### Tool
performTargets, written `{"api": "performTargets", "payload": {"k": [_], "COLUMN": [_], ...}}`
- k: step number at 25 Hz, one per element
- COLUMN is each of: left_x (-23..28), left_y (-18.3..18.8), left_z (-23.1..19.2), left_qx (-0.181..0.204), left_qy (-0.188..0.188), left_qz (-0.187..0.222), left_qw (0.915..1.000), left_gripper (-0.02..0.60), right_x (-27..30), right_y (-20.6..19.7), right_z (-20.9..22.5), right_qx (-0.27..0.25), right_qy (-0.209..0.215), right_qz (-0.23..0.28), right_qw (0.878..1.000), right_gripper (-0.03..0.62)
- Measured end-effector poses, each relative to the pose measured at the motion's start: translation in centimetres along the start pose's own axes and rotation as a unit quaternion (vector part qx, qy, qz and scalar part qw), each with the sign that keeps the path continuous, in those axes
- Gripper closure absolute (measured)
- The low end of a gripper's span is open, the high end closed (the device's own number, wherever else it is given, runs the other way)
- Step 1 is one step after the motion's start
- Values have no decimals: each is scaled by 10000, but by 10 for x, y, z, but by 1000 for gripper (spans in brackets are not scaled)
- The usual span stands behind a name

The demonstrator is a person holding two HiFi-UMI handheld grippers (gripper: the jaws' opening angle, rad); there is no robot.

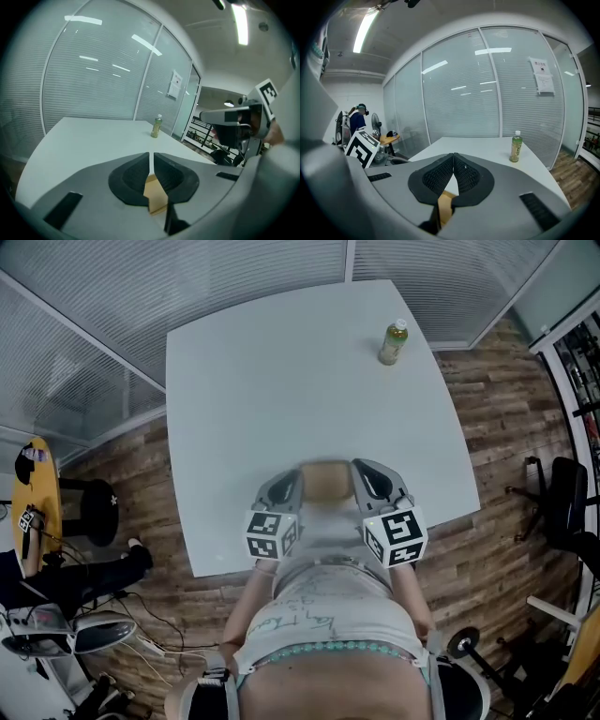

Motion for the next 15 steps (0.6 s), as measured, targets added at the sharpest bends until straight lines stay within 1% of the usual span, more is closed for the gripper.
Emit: {"api": "performTargets", "payload": {"k": [3, 5, 6, 7, 8, 10, 12, 15], "left_x": [3, 7, 9, 10, 11, 14, 18, 25], "left_y": [-12, -19, -23, -26, -29, -37, -48, -64], "left_z": [-11, -16, -18, -21, -23, -30, -37, -48], "left_qx": [-156, -332, -457, -565, -619, -564, -508, -540], "left_qy": [-50, -121, -163, -185, -168, -73, -31, 21], "left_qz": [-151, -215, -220, -215, -213, -284, -476, -768], "left_qw": [9998, 9991, 9986, 9980, 9977, 9980, 9976, 9956], "left_gripper": [576, 574, 551, 494, 469, 469, 468, 468], "right_x": [3, 5, 6, 6, 6, 6, 8, 11], "right_y": [-5, -7, -8, -9, -10, -11, -13, -16], "right_z": [-3, -2, -2, -1, -1, -1, -3, -7], "right_qx": [14, -62, -100, -114, -97, -21, 28, 83], "right_qy": [-56, -128, -176, -214, -237, -248, -241, -206], "right_qz": [-103, -151, -164, -171, -173, -179, -193, -246], "right_qw": [9999, 9998, 9997, 9996, 9995, 9995, 9995, 9995], "right_gripper": [594, 594, 594, 594, 594, 594, 594, 594]}}
Point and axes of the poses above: the fingertips, and each gripper's own axes: x forward along the fingers, z to its right, y out of its top, the point moved 5 cm from there along -x, backward along the fingers, and after that the axes turned 10 degrees about -y, right-handed, at the moved point
